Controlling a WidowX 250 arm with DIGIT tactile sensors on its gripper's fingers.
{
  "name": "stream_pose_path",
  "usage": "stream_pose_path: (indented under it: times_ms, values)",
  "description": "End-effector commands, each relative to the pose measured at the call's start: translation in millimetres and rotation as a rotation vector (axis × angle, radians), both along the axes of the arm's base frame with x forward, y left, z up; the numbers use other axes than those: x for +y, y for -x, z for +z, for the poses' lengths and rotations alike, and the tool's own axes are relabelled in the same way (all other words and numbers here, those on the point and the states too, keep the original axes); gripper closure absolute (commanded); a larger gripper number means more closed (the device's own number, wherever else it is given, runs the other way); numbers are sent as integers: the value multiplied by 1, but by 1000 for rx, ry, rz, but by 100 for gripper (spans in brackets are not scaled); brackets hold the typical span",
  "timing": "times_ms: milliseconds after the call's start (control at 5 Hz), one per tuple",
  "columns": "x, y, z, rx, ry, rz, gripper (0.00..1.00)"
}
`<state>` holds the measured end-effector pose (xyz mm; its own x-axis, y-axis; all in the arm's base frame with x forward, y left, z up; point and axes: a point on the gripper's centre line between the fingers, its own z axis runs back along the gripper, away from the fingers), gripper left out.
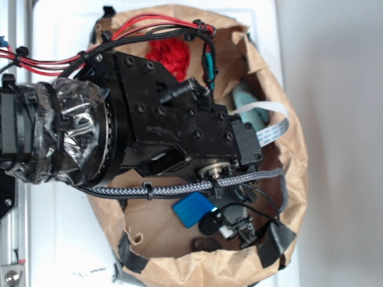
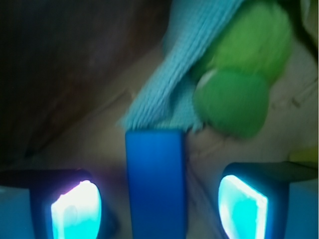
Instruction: Grab the blue block.
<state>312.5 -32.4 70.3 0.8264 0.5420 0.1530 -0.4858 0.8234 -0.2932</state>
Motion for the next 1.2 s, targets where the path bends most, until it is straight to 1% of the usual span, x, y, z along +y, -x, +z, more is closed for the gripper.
stream_pose_path:
  times_ms: [0, 200, 400, 600, 800, 1000]
  values:
    - [-17, -21, -18, -22, -103, 47, 0]
    - [-16, -24, -24, 15, -135, 69, 0]
    - [-15, -17, -24, 49, -152, 53, 100]
    - [-15, -17, -19, 35, -156, -42, 100]
    - [-12, -11, -6, 17, -165, -183, 100]
    - [-8, -8, 8, 11, -158, -306, 100]
